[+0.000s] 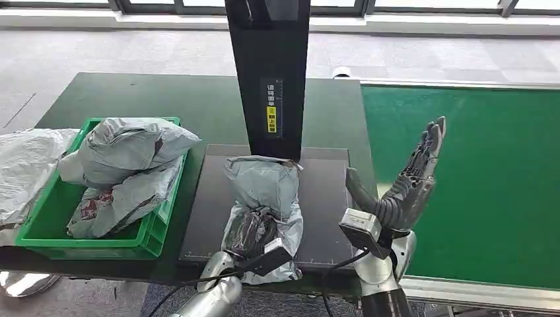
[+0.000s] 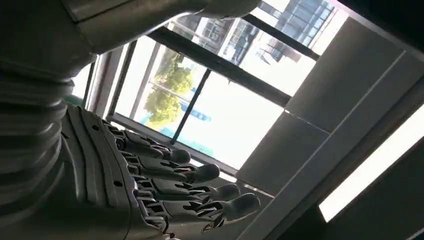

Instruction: Moved the parcel from conveyor to table for the left to box.

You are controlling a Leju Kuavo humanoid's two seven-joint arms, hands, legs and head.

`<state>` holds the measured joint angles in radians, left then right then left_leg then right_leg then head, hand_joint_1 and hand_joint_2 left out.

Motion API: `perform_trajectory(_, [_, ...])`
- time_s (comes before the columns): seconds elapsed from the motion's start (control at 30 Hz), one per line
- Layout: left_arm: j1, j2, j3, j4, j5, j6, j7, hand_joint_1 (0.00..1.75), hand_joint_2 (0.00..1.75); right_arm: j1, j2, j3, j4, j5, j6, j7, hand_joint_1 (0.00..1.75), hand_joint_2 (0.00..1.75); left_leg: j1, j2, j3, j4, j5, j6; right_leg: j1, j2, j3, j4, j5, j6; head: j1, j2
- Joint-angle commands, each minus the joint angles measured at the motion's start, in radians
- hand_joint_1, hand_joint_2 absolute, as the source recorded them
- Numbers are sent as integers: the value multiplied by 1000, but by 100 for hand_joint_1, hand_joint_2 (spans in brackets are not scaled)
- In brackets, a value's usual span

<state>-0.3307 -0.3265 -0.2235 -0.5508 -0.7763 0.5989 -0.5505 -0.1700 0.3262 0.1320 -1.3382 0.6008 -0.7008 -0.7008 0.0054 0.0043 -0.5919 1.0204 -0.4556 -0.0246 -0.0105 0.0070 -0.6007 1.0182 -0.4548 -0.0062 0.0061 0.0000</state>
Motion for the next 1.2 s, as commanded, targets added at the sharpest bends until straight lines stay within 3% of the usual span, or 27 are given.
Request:
perform_trajectory(0.03, [-9,3,17,55,-32,47,19,175,175,56,23,-53,51,0,3,3,0,175,1,-2,5,-5,1,1,1,-3,6,-5,0,0,0,0])
perform_trajectory(0.5, [-9,3,17,55,-32,47,19,175,175,56,23,-53,51,0,3,3,0,175,1,-2,4,-4,1,0,1,-3,5,-4,0,0,0,0])
perform_trajectory(0.57, [85,-21,180,-195,-214,99,15,175,175,63,23,-57,39,-2,3,3,0,175,1,-3,4,-4,1,0,1,-3,6,-5,0,0,0,0])
perform_trajectory(0.63, [242,-23,318,-741,-253,99,-58,175,175,73,23,-65,14,17,3,3,0,175,1,-1,3,-3,0,1,1,-1,4,-4,0,0,0,0])
perform_trajectory(0.7, [316,-23,357,-1015,-68,99,-148,175,175,77,23,-65,12,3,3,3,0,175,2,2,1,-2,-1,0,2,2,2,-3,0,0,0,0])
perform_trajectory(0.73, [345,-23,306,-1066,21,99,-148,175,175,76,23,-60,6,5,3,3,0,175,2,4,-1,0,-1,0,2,4,-1,-1,0,0,0,0])
perform_trajectory(0.77, [358,-23,365,-1165,28,99,-148,175,175,76,23,-62,2,14,3,3,0,175,2,5,1,-1,-2,0,2,5,0,-1,-1,0,0,0])
perform_trajectory(1.2, [362,-23,371,-1178,37,99,-148,175,175,76,23,-64,0,14,3,3,0,175,2,0,1,-4,-1,0,2,0,3,-2,-2,-1,0,0])
